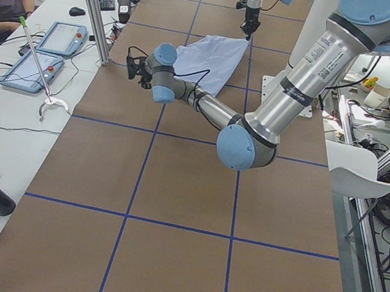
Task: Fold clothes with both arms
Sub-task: 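Drag the grasped shirt corner toward the robot with the right gripper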
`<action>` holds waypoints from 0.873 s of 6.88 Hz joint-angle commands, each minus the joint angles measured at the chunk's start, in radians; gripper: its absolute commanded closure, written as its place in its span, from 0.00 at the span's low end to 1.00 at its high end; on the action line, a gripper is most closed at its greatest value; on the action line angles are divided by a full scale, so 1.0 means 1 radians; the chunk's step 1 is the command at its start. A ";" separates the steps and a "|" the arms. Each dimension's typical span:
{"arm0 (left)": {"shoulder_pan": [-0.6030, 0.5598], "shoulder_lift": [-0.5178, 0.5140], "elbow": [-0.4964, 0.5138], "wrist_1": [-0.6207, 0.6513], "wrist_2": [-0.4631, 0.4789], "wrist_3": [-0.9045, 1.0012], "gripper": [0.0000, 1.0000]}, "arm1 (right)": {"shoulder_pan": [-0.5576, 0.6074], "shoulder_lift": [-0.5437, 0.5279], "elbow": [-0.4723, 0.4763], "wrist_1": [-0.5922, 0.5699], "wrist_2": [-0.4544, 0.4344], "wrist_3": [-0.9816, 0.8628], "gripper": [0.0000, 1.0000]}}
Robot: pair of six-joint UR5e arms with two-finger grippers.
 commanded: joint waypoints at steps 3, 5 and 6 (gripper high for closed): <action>0.095 0.101 -0.163 0.007 -0.081 -0.051 0.51 | -0.241 -0.005 0.075 -0.116 0.131 0.140 0.00; 0.195 0.233 -0.330 0.043 -0.066 -0.083 0.49 | -0.073 0.038 0.052 -0.116 0.135 0.123 0.00; 0.247 0.273 -0.381 0.051 -0.043 -0.084 0.47 | 0.073 0.137 -0.041 -0.113 0.129 0.082 0.00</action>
